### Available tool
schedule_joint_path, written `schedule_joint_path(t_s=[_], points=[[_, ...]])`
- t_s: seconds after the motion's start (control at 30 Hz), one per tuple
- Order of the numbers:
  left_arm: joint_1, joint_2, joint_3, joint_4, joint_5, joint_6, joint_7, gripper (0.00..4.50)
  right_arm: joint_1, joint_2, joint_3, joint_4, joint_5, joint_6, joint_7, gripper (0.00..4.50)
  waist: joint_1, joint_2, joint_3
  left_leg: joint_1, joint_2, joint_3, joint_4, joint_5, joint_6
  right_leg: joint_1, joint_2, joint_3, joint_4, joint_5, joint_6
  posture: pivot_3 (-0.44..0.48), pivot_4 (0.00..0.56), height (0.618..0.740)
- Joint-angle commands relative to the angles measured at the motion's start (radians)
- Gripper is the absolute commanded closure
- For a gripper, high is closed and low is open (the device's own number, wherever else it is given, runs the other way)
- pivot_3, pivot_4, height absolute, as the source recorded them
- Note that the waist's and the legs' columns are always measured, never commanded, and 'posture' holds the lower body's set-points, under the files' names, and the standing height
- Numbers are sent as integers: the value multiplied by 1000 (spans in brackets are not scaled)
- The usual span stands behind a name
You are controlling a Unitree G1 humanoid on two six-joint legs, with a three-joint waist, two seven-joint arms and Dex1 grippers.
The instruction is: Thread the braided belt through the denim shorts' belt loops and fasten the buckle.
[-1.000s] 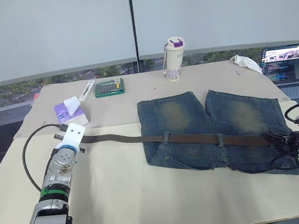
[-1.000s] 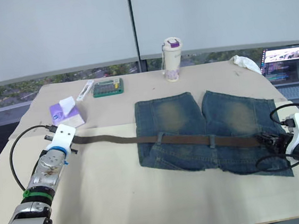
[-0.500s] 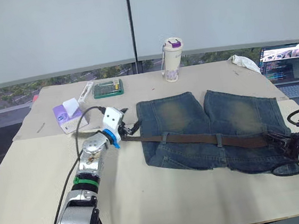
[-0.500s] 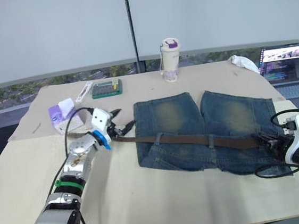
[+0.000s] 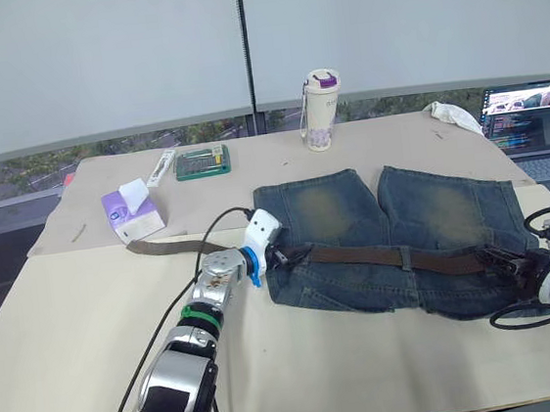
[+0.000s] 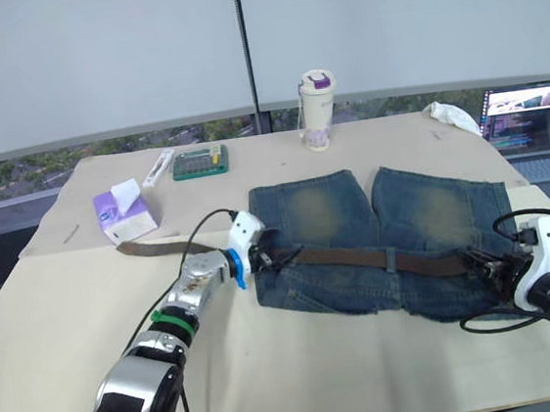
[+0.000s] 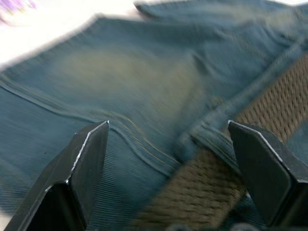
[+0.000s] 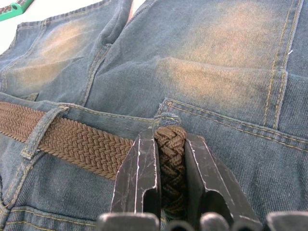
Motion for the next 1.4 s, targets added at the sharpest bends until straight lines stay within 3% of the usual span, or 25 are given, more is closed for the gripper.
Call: schedule_joint_path(t_s=[0.03, 0.07, 0.4, 0.67, 0.8, 0.93, 1.0, 1.1, 1.17, 1.4], points=[[-32, -1, -43, 62, 67, -25, -13, 1197, -4, 8, -26, -31, 19, -27, 4, 4262, 1, 0, 0, 0, 0, 0, 0, 0, 0, 0, 0, 0, 0, 0, 0, 0, 150, 740], [-35, -3, -53, 78, 82, -31, -6, 1209, -4, 9, -27, -29, 18, -29, 3, 4262, 1, 0, 0, 0, 0, 0, 0, 0, 0, 0, 0, 0, 0, 0, 0, 0, 150, 740], [-33, -11, 0, 66, 22, 54, -119, 4480, 1, 25, -18, -36, 10, -46, 5, 4262, 0, 1, -1, 1, 0, 0, 2, 0, 0, 2, 0, 0, 1, 0, 0, 0, 150, 740], [-156, -2, 183, 111, -76, -63, 54, 4500, -149, 106, 103, 48, -126, -303, -34, 4262, -15, 0, 0, 0, 1, 0, 2, 0, 0, -1, 1, 0, 2, 0, 0, 0, 150, 740], [-245, 30, 231, 214, -63, -101, 187, 4500, -346, 176, 164, 197, -190, -453, -63, 4262, -22, 0, 0, 1, 0, 0, 2, 1, -2, -1, 0, 0, 3, 0, 0, 0, 150, 740], [-278, 42, 226, 264, -35, -137, 189, 4500, -466, 178, 199, 364, -255, -607, -41, 4262, -16, 4, -2, 0, -1, -1, 2, 2, -3, -2, 0, -1, 6, 0, 0, 0, 150, 740], [-276, 47, 237, 254, -57, -163, 107, 4500, -458, 160, 211, 379, -271, -703, 21, 4262, -8, 7, -4, 0, -2, -1, 2, 2, -3, -2, -1, -1, 7, 0, 1, 0, 150, 740], [-213, 74, 251, 171, -124, -212, -173, 4500, -324, 101, 239, 311, -392, -1024, 70, 4262, 2, 7, -5, -1, -6, -2, 2, 3, -3, -2, -2, -3, 6, 0, 1, 0, 150, 740], [-182, 95, 253, 145, -136, -221, -247, 4500, -249, 72, 263, 279, -450, -1191, 92, 4262, -2, 8, -5, -1, -7, -2, 2, 4, -5, -2, -2, -2, 5, 0, 1, 0, 150, 740], [-41, 191, 249, -21, -239, -28, -605, 4500, 52, -39, 312, 257, -578, -1983, 143, 4262, -28, 8, -5, 2, -7, -1, 3, 2, 0, 0, 0, -1, 3, 0, 3, 0, 150, 740]])
